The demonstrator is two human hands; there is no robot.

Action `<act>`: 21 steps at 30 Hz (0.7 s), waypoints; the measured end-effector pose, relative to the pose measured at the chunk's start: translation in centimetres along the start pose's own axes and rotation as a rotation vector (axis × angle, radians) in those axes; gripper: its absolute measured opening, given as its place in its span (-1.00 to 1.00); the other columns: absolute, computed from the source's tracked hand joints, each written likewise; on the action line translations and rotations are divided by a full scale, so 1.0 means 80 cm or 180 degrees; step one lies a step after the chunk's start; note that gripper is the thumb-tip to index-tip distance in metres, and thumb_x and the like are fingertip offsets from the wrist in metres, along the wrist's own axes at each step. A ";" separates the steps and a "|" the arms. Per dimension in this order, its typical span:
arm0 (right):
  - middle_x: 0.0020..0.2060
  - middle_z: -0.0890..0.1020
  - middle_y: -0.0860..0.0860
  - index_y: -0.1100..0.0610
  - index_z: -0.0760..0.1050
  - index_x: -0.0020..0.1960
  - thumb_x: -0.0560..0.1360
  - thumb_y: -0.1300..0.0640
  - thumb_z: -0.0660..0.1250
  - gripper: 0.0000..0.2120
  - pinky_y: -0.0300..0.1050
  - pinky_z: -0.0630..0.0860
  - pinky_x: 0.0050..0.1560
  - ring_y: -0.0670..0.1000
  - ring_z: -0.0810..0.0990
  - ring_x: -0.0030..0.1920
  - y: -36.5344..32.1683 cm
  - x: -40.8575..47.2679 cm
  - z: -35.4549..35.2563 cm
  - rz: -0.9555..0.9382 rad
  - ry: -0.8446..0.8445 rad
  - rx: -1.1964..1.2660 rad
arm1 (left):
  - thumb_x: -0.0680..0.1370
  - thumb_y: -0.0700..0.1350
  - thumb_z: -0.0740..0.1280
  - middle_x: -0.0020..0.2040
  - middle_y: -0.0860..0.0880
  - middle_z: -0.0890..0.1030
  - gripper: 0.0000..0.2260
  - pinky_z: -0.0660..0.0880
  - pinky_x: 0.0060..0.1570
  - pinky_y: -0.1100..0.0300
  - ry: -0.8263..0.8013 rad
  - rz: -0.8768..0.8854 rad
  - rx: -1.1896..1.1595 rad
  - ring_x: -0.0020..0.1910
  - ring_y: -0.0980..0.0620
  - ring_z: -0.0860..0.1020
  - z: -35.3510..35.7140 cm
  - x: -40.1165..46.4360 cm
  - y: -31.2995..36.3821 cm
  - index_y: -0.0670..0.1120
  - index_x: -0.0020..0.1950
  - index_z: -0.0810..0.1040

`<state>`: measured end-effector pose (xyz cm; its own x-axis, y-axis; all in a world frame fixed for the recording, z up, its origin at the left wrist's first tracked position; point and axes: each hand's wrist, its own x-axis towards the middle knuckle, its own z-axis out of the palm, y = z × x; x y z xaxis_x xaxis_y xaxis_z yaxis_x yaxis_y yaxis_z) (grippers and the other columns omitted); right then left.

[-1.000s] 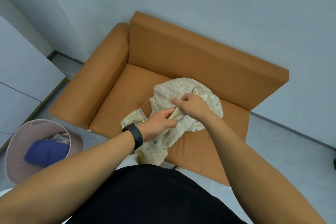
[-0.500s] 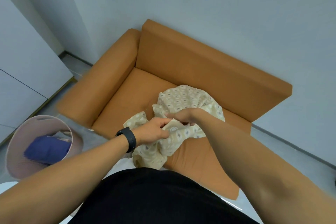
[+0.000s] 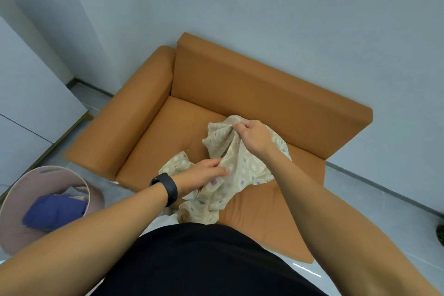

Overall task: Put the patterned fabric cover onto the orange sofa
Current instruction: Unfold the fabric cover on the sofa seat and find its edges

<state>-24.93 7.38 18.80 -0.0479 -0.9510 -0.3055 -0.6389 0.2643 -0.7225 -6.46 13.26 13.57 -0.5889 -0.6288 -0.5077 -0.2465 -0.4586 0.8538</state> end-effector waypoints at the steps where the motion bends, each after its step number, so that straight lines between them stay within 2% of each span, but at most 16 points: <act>1: -0.48 0.29 -0.01 0.15 0.21 -0.40 0.62 0.00 0.24 -0.52 -0.03 0.26 -0.26 -0.04 0.28 -0.42 -0.008 -0.009 -0.006 -0.0154 0.0120 0.0362 | 0.56 0.19 0.32 0.10 0.00 0.68 -0.67 0.53 0.16 0.06 0.0102 -0.0049 -0.0243 0.10 -0.04 0.63 -0.002 0.003 0.006 0.05 0.22 0.61; 4: -0.44 0.28 0.04 0.22 0.19 -0.36 0.65 0.07 0.25 -0.53 -0.10 0.23 -0.30 -0.02 0.26 -0.39 -0.029 -0.035 -0.019 -0.0471 0.0252 0.1023 | 0.54 0.40 0.21 0.22 -0.07 0.66 -0.44 0.55 0.22 -0.08 0.0243 -0.0426 -0.1581 0.18 -0.08 0.64 -0.019 0.032 0.028 0.04 0.34 0.55; 5: -0.47 0.31 -0.03 0.20 0.20 -0.36 0.66 0.10 0.24 -0.54 -0.16 0.27 -0.31 -0.08 0.29 -0.41 -0.036 -0.043 -0.023 -0.0547 0.0247 0.1150 | 0.54 0.42 0.18 0.21 -0.10 0.66 -0.39 0.58 0.14 -0.10 0.0186 -0.0577 -0.1940 0.17 -0.12 0.65 -0.024 0.040 0.041 0.01 0.36 0.54; 7: -0.52 0.41 -0.18 0.19 0.25 -0.37 0.67 0.18 0.21 -0.56 -0.32 0.33 -0.31 -0.19 0.38 -0.44 -0.049 -0.055 -0.037 -0.0681 0.0219 0.1286 | 0.57 0.40 0.14 0.17 -0.16 0.68 -0.38 0.58 0.07 -0.05 0.0056 -0.0810 -0.2077 0.16 -0.18 0.64 -0.030 0.068 0.064 -0.05 0.33 0.57; 8: -0.50 0.49 -0.16 0.22 0.29 -0.37 0.67 0.20 0.20 -0.57 -0.33 0.38 -0.29 -0.20 0.45 -0.42 -0.055 -0.058 -0.044 -0.0763 0.0182 0.1334 | 0.61 0.35 0.13 0.12 -0.17 0.69 -0.42 0.55 0.08 -0.02 0.0001 -0.0843 -0.2028 0.14 -0.18 0.63 -0.026 0.079 0.081 -0.08 0.26 0.62; 10: -0.40 0.60 0.01 0.31 0.34 -0.36 0.67 0.17 0.20 -0.56 -0.17 0.48 -0.17 -0.06 0.56 -0.33 -0.061 -0.059 -0.057 -0.0931 0.0143 0.1339 | 0.69 0.16 0.15 -0.08 -0.10 0.71 -0.59 0.56 -0.01 0.14 0.0278 -0.0785 -0.1773 -0.01 -0.07 0.62 -0.019 0.109 0.100 -0.12 0.08 0.63; 12: -0.42 0.47 0.05 0.27 0.28 -0.37 0.64 0.10 0.23 -0.55 -0.01 0.39 -0.14 0.02 0.43 -0.35 -0.048 -0.057 -0.073 -0.0919 0.0365 0.1204 | 0.70 -0.09 0.18 -0.08 -0.08 0.63 -0.77 0.57 -0.24 0.24 0.0964 -0.0840 -0.1438 -0.17 0.02 0.55 -0.018 0.141 0.109 -0.15 -0.01 0.56; 13: -0.45 0.37 0.04 0.24 0.24 -0.38 0.62 0.08 0.25 -0.54 0.00 0.33 -0.18 0.00 0.34 -0.37 -0.036 -0.056 -0.082 -0.0859 0.0540 0.1123 | 0.67 -0.17 0.19 -0.04 -0.11 0.58 -0.83 0.59 -0.26 0.22 0.1256 -0.0909 -0.1463 -0.20 0.00 0.53 -0.021 0.155 0.115 -0.19 0.02 0.54; 14: -0.46 0.30 0.04 0.22 0.21 -0.39 0.59 0.08 0.27 -0.54 -0.01 0.29 -0.21 -0.01 0.29 -0.39 -0.021 -0.056 -0.086 -0.0742 0.0654 0.1043 | 0.65 -0.23 0.19 -0.04 -0.14 0.54 -0.85 0.63 -0.20 0.16 0.1568 -0.1009 -0.1505 -0.20 -0.02 0.52 -0.032 0.166 0.117 -0.24 0.10 0.54; 16: -0.49 0.25 0.02 0.16 0.18 -0.43 0.54 0.09 0.28 -0.55 -0.04 0.25 -0.18 -0.04 0.23 -0.43 0.010 -0.057 -0.103 -0.0469 0.0818 0.0827 | 0.64 -0.28 0.17 -0.13 -0.12 0.49 -0.79 0.62 0.01 0.02 0.1800 -0.0650 -0.1321 -0.21 -0.02 0.51 -0.042 0.186 0.165 -0.27 0.23 0.49; 17: -0.51 0.24 -0.01 0.12 0.16 -0.44 0.53 0.08 0.27 -0.55 -0.05 0.24 -0.11 -0.06 0.22 -0.45 0.023 -0.056 -0.106 -0.0339 0.0728 0.0647 | 0.64 -0.29 0.15 -0.15 -0.12 0.48 -0.80 0.60 -0.03 0.00 0.1872 -0.0392 -0.1322 -0.22 -0.04 0.51 -0.042 0.188 0.199 -0.22 0.23 0.47; 19: -0.54 0.25 -0.08 0.07 0.16 -0.46 0.56 0.05 0.25 -0.53 -0.08 0.22 -0.08 -0.11 0.24 -0.49 0.031 -0.055 -0.124 -0.0138 0.0542 0.0330 | 0.63 -0.32 0.11 -0.14 -0.15 0.48 -0.81 0.57 -0.29 0.06 0.1584 0.0301 -0.1495 -0.26 -0.10 0.50 -0.023 0.194 0.298 -0.14 0.12 0.46; 20: -0.54 0.27 -0.08 0.05 0.17 -0.46 0.59 0.02 0.24 -0.52 -0.11 0.23 -0.13 -0.11 0.26 -0.50 0.026 -0.052 -0.133 -0.0120 0.0494 0.0281 | 0.62 -0.32 0.10 -0.13 -0.17 0.49 -0.80 0.55 -0.33 0.06 0.1356 0.0681 -0.1402 -0.27 -0.10 0.51 -0.010 0.196 0.346 -0.13 0.07 0.48; 21: -0.53 0.30 -0.07 0.03 0.19 -0.45 0.62 0.01 0.24 -0.51 -0.15 0.25 -0.21 -0.12 0.27 -0.50 0.017 -0.049 -0.141 -0.0176 0.0493 0.0325 | 0.61 -0.30 0.12 -0.07 -0.18 0.51 -0.80 0.55 -0.28 0.02 0.1140 0.0968 -0.1161 -0.25 -0.11 0.53 0.007 0.196 0.391 -0.14 0.08 0.52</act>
<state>-34.29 9.67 26.03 -0.1375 -0.9758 -0.1701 -0.5630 0.2183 -0.7971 -23.86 -10.59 32.34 -0.2797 -0.9094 -0.3078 0.2104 -0.3709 0.9045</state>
